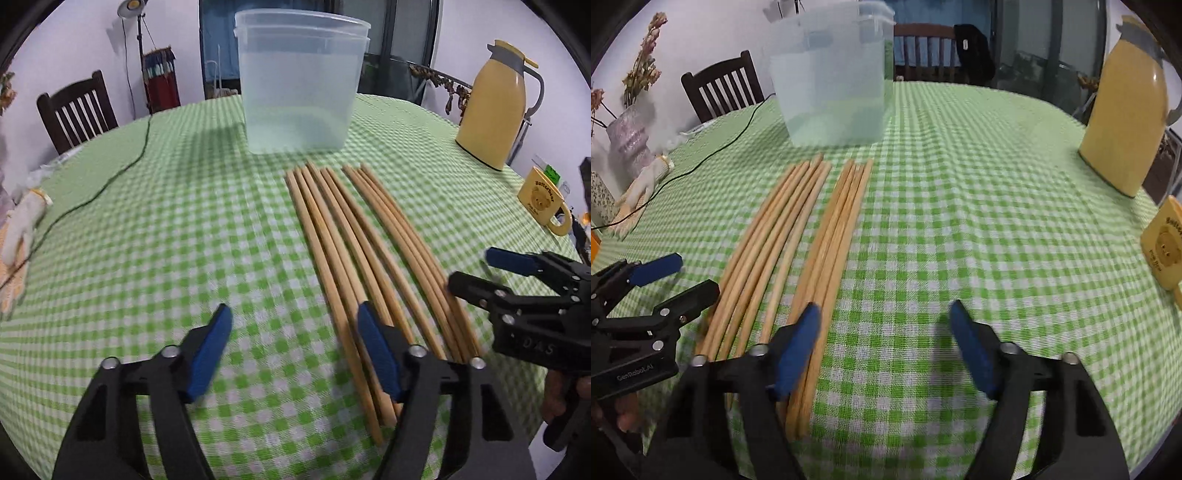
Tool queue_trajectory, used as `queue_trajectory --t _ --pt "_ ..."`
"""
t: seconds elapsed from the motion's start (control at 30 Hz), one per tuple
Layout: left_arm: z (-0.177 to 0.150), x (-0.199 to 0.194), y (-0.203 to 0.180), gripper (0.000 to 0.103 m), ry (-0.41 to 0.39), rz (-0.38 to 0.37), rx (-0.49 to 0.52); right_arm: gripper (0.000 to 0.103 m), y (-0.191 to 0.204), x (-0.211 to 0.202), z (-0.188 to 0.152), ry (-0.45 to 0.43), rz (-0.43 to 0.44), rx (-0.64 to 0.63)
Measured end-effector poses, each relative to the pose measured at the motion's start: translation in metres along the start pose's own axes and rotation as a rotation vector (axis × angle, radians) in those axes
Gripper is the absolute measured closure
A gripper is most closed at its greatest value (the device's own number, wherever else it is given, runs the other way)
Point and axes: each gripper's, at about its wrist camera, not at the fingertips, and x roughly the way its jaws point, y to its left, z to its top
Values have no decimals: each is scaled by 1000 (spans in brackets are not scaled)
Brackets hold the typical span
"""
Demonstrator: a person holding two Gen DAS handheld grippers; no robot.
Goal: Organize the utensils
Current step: 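Move the right tool toward the wooden chopsticks while the left tool approaches them too, then close the right tool on one chopstick while the left tool grasps another chopstick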
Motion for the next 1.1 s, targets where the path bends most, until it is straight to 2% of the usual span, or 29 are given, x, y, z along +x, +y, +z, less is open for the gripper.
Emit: queue_trajectory --t 0.07,0.37,0.53,0.6,0.67,0.7,0.77,1.0,1.1 --pt "-2 -2 -1 46 4 -8 0 41 0 0 4 0 9 -5" --pt "-6 -3 2 51 12 -7 -27 47 2 3 5 -7 29 -29" --pt "-7 -4 -8 51 18 10 8 52 5 2 3 -3 36 -35" --pt "-7 -3 -10 56 16 26 7 53 7 2 1 -1 34 -44" --pt "-7 -4 -11 70 15 28 3 54 13 2 -2 -2 10 -77" --pt "-7 -5 -12 73 16 26 6 54 15 1 -4 -3 3 -88" --pt "-10 -8 -14 85 21 15 16 57 15 -2 -7 -2 6 -93" --pt "-33 -27 -17 98 32 -16 17 86 14 -14 -21 -14 12 -118" --pt "-45 -39 -11 99 26 -32 -6 91 4 -19 -28 -23 -6 -96"
